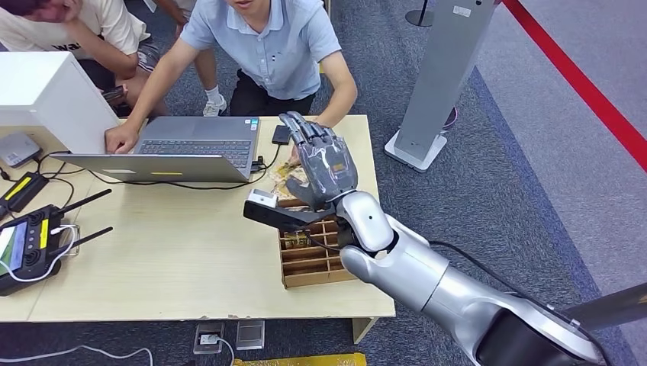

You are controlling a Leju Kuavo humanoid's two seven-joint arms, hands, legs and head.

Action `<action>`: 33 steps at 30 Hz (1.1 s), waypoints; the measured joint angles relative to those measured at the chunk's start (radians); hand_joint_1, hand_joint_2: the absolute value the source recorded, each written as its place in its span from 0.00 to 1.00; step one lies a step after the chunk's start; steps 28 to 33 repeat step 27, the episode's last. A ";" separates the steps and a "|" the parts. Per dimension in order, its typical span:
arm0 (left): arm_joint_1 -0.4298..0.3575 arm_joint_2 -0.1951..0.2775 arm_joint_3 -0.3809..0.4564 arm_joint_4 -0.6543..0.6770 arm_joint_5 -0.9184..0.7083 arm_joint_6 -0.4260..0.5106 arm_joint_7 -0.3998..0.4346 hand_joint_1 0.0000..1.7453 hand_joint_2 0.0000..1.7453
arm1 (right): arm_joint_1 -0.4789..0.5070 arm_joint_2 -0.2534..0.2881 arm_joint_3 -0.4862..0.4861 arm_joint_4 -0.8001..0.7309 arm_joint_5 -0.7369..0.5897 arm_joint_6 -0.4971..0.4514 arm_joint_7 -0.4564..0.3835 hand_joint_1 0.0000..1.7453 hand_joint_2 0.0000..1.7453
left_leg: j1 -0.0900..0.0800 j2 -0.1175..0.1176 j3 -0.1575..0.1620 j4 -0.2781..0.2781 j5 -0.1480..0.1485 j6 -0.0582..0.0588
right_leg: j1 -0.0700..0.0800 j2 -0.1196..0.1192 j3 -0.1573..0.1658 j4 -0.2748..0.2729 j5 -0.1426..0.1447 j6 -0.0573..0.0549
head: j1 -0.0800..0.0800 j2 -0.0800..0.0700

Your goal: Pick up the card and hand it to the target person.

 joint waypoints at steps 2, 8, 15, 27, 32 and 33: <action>-0.002 -0.001 0.001 0.006 -0.004 0.000 -0.002 0.00 1.00 | 0.017 -0.003 -0.010 -0.027 -0.093 -0.005 -0.029 0.00 1.00 | 0.000 0.000 0.000 0.000 0.000 0.000 | 0.000 0.000 0.000 0.000 0.000 0.000 | 0.000 0.000; -0.010 -0.008 0.017 0.029 -0.042 0.000 0.001 0.00 1.00 | 0.094 -0.033 -0.051 -0.173 -0.469 0.024 -0.139 0.00 1.00 | 0.000 0.000 0.000 0.000 0.000 0.000 | 0.000 0.000 -0.001 0.000 0.000 0.000 | 0.000 0.000; -0.015 -0.021 0.047 0.049 -0.096 0.000 0.017 0.00 1.00 | 0.175 -0.118 -0.067 -0.386 -0.703 0.091 -0.151 0.00 1.00 | 0.000 0.000 0.000 0.000 0.000 0.000 | 0.000 0.000 -0.001 0.000 0.000 0.000 | 0.001 0.000; -0.014 -0.037 0.123 0.049 -0.137 0.000 0.004 0.00 1.00 | 0.330 -0.281 -0.066 -0.657 -0.720 0.124 -0.061 0.00 1.00 | 0.000 0.000 0.000 0.000 -0.001 0.000 | 0.000 0.000 -0.001 -0.001 0.000 0.000 | 0.000 0.000; -0.014 -0.037 0.123 0.049 -0.137 0.000 0.004 0.00 1.00 | 0.330 -0.281 -0.066 -0.657 -0.720 0.124 -0.061 0.00 1.00 | 0.000 0.000 0.000 0.000 -0.001 0.000 | 0.000 0.000 -0.001 -0.001 0.000 0.000 | 0.000 0.000; -0.014 -0.037 0.123 0.049 -0.137 0.000 0.004 0.00 1.00 | 0.330 -0.281 -0.066 -0.657 -0.720 0.124 -0.061 0.00 1.00 | 0.000 0.000 0.000 0.000 -0.001 0.000 | 0.000 0.000 -0.001 -0.001 0.000 0.000 | 0.000 0.000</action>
